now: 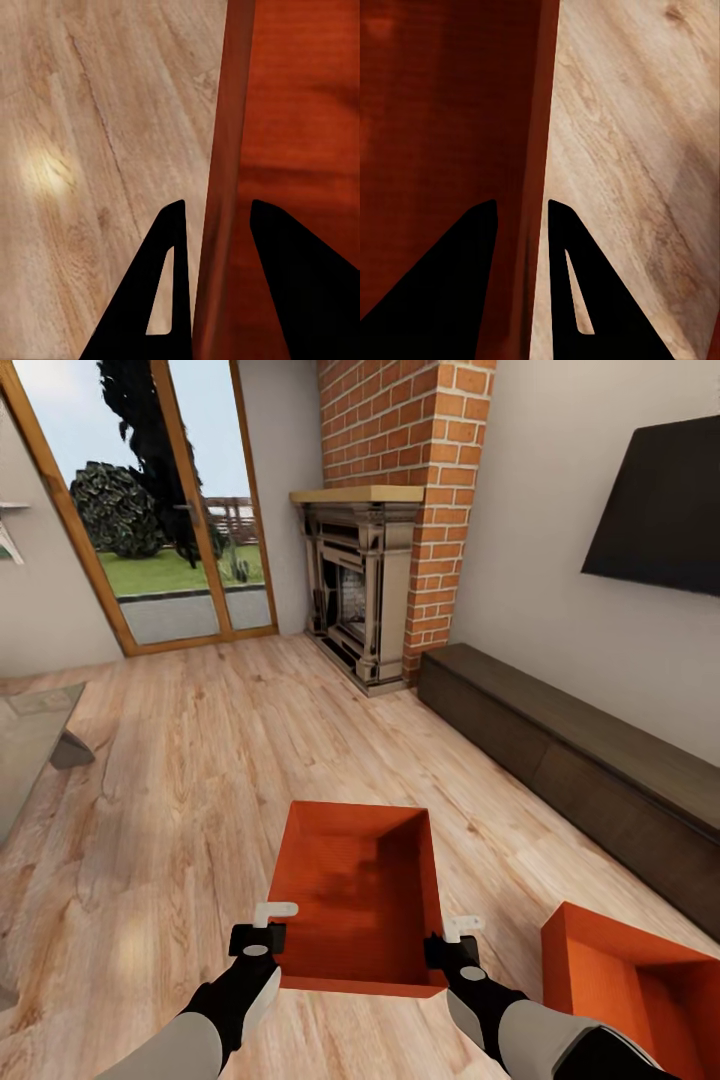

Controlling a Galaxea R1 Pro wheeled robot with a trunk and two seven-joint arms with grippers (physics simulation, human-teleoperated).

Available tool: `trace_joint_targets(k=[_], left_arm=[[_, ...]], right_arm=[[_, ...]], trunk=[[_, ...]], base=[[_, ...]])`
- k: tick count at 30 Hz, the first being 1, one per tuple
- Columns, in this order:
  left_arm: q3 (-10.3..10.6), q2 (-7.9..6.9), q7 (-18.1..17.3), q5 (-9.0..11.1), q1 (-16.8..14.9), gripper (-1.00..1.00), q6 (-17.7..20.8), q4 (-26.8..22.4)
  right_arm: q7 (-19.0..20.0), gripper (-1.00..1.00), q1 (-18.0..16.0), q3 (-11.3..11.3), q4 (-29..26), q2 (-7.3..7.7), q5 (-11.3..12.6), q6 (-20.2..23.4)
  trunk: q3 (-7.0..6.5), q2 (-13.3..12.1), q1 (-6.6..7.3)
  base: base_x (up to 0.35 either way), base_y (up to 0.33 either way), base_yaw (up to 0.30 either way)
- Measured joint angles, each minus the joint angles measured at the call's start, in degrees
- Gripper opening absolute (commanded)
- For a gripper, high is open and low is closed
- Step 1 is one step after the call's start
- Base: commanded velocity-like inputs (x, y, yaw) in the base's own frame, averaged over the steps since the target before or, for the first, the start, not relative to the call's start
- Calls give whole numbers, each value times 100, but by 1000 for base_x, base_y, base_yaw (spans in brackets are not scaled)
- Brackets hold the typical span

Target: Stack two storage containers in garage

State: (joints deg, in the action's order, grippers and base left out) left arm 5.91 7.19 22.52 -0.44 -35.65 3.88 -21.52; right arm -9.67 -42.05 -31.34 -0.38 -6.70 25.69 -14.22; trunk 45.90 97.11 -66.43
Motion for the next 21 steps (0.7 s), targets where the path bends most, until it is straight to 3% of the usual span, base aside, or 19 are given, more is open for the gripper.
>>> trace_joint_targets(k=[21], left_arm=[[-3, 3, 1, -3, 0, -100, 1, 1]], right_arm=[[6, -100, 0, 2, 0, 3, 0, 2]], trunk=[[-196, 0, 0]], base=[[0, 0, 0]])
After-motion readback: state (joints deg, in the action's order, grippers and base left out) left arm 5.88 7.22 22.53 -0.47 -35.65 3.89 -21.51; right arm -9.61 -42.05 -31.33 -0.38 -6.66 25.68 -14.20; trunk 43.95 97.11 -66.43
